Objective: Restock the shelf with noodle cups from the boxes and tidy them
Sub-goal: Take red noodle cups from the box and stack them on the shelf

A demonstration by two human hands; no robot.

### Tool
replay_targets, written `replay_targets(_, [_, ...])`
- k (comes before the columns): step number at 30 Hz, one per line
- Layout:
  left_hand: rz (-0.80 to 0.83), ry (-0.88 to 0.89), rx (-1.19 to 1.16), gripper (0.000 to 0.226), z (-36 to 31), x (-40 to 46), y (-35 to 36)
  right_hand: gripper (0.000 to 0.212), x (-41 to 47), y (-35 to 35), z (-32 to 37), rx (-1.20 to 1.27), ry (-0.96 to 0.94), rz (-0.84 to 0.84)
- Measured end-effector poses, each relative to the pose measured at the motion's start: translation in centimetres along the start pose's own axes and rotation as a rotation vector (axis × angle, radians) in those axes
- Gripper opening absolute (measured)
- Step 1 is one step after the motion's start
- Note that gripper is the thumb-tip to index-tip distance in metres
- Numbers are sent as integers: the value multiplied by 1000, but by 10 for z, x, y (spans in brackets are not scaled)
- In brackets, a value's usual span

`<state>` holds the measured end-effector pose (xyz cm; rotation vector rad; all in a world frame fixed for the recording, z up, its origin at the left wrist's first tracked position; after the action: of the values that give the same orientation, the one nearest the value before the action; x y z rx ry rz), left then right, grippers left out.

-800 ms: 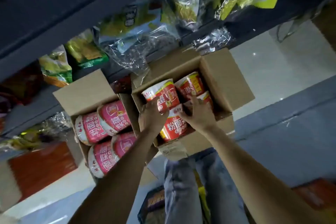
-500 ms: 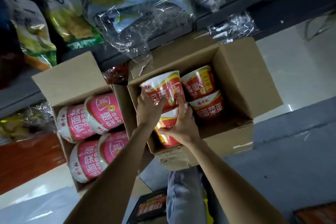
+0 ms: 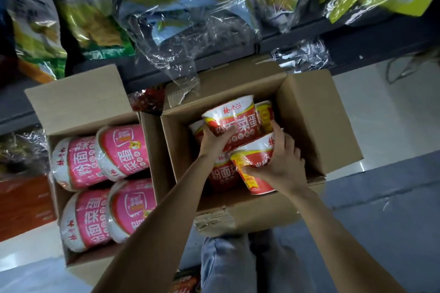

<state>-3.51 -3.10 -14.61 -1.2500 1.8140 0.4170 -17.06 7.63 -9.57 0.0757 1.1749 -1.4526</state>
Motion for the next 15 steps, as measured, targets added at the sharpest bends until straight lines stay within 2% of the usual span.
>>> replay_targets(3, [8,28,-19,106,1,8,10,124,2,11,-2,24,-3,-23])
replay_targets(8, [-119,111,13,111,-7,3,3,126,-8,9,2,51,-15,-104])
replay_targets(12, [-38,205,-92,123,-16,-31,-18,131,-35,-17,5,114,-71,-133])
replay_targets(15, [27,379,-153,110,-28,-78,-42,135,-66,-42,9,301,-118,-167])
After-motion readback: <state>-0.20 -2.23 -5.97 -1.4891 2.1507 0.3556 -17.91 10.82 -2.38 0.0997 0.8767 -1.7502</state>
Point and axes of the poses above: each hand's wrist, its own x-axis towards the middle knuckle, its own y-axis out of the palm, z = x × y, the point moved 2 cm from there along x, towards the middle knuckle, and after that the axes turned 7 degrees about z, right-handed, at the moved point
